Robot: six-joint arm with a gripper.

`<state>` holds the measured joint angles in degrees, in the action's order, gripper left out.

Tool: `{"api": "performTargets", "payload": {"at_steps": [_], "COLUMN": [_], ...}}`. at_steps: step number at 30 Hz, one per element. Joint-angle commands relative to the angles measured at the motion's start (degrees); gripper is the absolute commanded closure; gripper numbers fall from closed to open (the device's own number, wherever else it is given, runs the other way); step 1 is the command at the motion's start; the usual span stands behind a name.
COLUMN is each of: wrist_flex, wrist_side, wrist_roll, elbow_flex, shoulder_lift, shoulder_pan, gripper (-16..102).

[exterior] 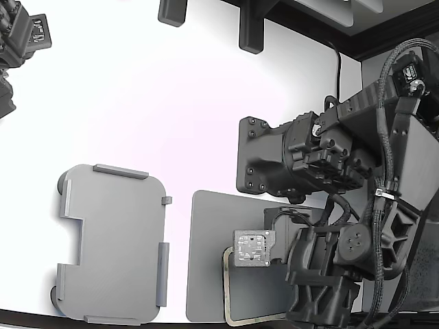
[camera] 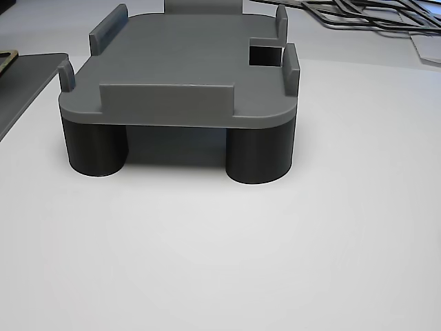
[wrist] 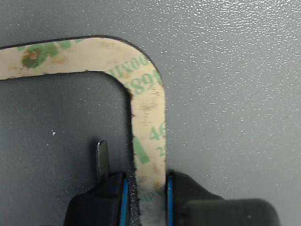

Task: Move top rectangular frame to the holder.

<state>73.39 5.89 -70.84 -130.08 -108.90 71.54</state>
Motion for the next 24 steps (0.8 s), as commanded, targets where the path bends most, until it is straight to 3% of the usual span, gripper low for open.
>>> {"api": "performTargets", "payload": {"at_steps": [1,7,16,24], "wrist_flex": [0.26,3.52,11.43,15.47], "wrist_side": [0.09,0.00,1.49,2.55], "wrist_roll": [-0.18,-0.70,-4.13,-17.93], "elbow_flex": [0.35,2.37,12.04,25.22], "shoulder_lift": [-0.88,-0.97,-0.53,0.09], "shoulder_pan": [-0.53,-0.53,-1.93,-10.28], "gripper": [65,96,97,97]}}
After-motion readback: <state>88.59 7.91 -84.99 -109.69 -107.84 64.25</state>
